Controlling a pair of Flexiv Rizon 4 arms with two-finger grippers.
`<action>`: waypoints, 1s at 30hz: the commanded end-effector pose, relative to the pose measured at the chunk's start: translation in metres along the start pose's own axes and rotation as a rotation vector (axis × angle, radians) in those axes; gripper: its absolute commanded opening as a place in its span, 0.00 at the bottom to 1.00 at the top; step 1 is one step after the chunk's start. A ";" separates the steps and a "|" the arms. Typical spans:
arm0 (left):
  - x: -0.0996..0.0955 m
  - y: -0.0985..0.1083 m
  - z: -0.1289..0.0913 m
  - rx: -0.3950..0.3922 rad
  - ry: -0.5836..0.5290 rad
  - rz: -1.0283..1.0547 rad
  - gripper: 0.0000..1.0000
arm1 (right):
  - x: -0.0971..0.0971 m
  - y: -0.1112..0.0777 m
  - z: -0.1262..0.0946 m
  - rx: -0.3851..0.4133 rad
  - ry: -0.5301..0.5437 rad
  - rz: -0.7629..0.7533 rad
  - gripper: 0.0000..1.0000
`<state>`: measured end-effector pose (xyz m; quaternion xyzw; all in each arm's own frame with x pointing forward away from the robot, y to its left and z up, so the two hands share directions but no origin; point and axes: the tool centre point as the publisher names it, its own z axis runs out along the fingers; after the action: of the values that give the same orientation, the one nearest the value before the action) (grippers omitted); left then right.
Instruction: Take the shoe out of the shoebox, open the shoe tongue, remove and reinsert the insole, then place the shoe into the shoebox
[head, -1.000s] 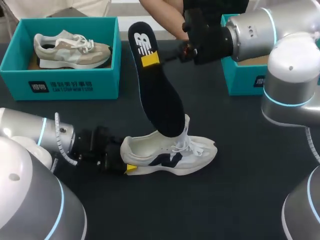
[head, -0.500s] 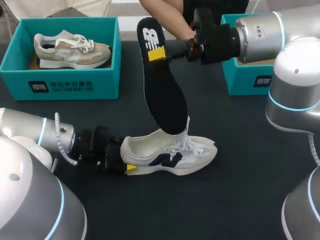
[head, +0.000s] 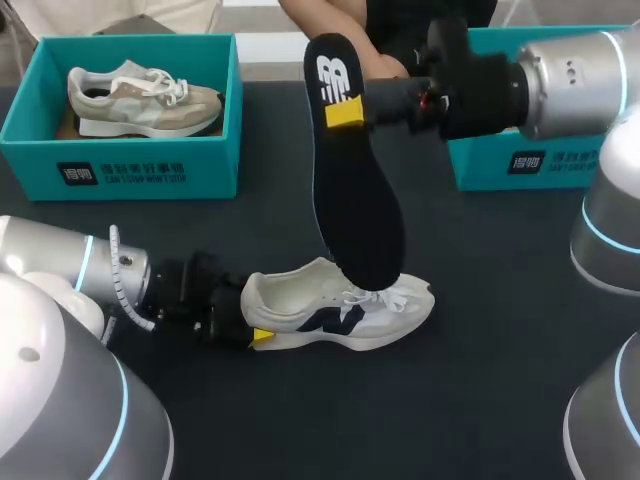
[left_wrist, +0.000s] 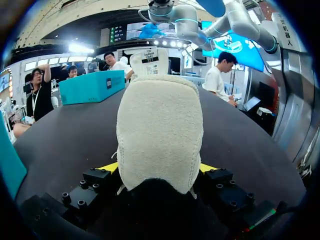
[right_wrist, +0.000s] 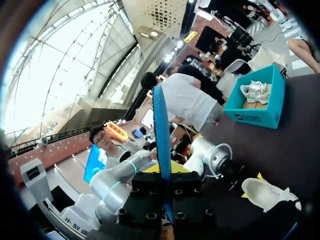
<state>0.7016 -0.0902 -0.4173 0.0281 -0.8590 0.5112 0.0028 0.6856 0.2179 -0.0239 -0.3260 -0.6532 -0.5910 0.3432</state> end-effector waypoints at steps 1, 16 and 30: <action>0.002 0.001 0.003 -0.004 0.000 -0.001 0.00 | 0.015 -0.020 -0.008 -0.027 -0.011 0.006 0.00; 0.002 0.001 0.003 -0.004 0.000 -0.001 0.00 | 0.042 -0.043 -0.002 -0.148 0.017 0.053 0.00; 0.002 0.001 0.003 -0.004 0.000 -0.001 0.00 | 0.046 -0.043 0.007 -0.136 0.010 0.013 0.00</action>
<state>0.7016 -0.0903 -0.4174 0.0281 -0.8590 0.5112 0.0027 0.6221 0.2150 -0.0104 -0.3477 -0.6061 -0.6347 0.3300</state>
